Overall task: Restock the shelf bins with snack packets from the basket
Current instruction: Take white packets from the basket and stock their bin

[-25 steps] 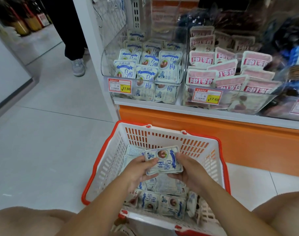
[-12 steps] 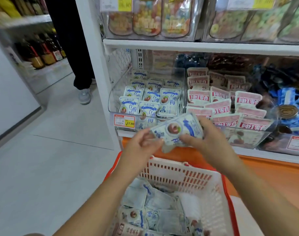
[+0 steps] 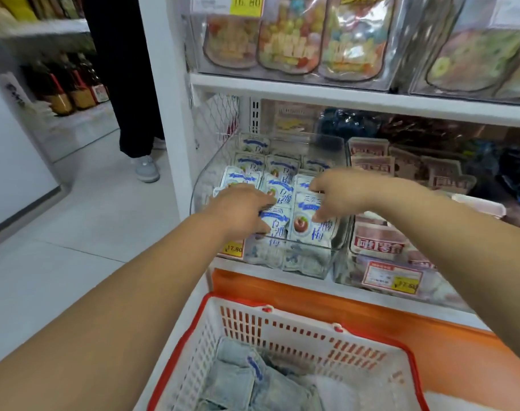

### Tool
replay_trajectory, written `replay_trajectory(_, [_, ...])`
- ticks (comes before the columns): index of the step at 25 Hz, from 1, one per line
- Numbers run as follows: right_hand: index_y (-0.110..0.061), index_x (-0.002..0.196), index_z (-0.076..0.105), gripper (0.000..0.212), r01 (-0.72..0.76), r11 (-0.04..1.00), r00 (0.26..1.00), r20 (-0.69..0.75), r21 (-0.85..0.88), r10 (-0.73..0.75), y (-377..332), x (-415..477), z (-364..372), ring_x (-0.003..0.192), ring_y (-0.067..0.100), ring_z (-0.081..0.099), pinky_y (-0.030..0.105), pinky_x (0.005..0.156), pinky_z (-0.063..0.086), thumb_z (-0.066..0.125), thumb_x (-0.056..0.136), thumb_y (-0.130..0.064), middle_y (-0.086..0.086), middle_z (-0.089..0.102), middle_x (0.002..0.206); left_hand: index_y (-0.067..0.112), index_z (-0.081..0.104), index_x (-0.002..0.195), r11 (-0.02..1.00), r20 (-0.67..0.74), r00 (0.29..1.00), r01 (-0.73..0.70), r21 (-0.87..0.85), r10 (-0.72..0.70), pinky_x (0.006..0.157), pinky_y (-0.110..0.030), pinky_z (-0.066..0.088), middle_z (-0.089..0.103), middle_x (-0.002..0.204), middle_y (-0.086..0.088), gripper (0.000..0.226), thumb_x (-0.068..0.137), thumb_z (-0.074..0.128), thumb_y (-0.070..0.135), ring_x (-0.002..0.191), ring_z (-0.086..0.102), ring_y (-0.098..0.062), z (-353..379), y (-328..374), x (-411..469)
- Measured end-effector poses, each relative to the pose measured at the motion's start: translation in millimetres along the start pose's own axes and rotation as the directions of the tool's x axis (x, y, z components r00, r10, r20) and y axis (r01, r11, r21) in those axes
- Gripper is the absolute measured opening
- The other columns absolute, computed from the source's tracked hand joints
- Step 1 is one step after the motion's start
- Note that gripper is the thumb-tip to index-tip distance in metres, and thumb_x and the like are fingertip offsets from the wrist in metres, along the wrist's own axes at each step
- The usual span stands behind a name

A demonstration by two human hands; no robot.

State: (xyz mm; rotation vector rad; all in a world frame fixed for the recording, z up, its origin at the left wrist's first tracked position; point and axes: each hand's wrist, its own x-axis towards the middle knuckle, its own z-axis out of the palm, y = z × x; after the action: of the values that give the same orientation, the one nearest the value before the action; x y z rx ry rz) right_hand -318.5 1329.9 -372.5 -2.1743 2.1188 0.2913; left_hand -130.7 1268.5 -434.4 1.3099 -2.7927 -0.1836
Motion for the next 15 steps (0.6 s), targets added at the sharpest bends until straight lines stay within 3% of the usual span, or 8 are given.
replay_trajectory(3, [-0.020,0.110,0.063,0.041,0.008,0.966,1.000,-0.007,-0.260,-0.010,-2,16,13,0.105,0.023,0.056,0.039,0.097,0.041,0.071,0.081,-0.048,-0.001,0.066,0.107,0.033,0.041,0.146,0.994,0.015,0.999,0.030,-0.102,-0.029,0.112,-0.037,0.032,0.042,0.146,-0.006,0.067,0.086,0.070,0.038,0.139,0.028,-0.022,8,-6,8])
replay_trajectory(6, [-0.027,0.116,0.063,0.044,-0.009,0.978,0.998,-0.066,-0.209,-0.005,2,18,17,0.111,0.022,0.050,0.040,0.097,0.030,0.070,0.080,-0.053,-0.004,0.066,0.107,0.033,0.042,0.145,0.991,0.003,1.000,0.031,-0.133,-0.031,0.113,-0.038,0.029,0.041,0.149,-0.007,0.067,0.085,0.072,0.037,0.143,0.023,-0.022,12,-10,12])
replay_trajectory(11, [-0.030,0.114,0.063,0.034,0.005,0.932,0.997,-0.069,-0.364,-0.032,-9,9,29,0.114,0.022,0.044,0.043,0.101,0.027,0.062,0.087,-0.049,-0.006,0.064,0.102,0.029,0.043,0.145,0.976,-0.022,0.999,0.043,-0.213,-0.049,0.116,-0.036,0.025,0.043,0.149,-0.001,0.061,0.089,0.068,0.029,0.147,0.017,-0.020,16,-7,5])
replay_trajectory(13, [-0.030,0.128,0.057,0.043,-0.048,0.965,0.970,-0.242,-0.259,-0.016,-6,-4,25,0.121,0.023,0.040,0.043,0.104,0.026,0.059,0.089,-0.050,-0.002,0.063,0.116,0.026,0.048,0.142,0.953,-0.168,0.985,-0.007,-0.302,-0.046,0.115,-0.032,0.022,0.047,0.147,0.003,0.052,0.092,0.064,0.026,0.146,0.023,-0.019,16,-3,-8])
replay_trajectory(15, [-0.027,0.130,0.057,0.040,0.016,0.996,0.816,-0.577,0.089,0.039,-4,-30,29,0.116,0.023,0.046,0.036,0.098,0.032,0.057,0.093,-0.039,-0.003,0.064,0.114,0.022,0.059,0.133,0.933,-0.434,0.900,-0.118,-0.340,-0.044,0.111,-0.029,0.029,0.057,0.136,0.002,0.040,0.093,0.062,0.020,0.134,0.041,-0.018,20,6,-36])
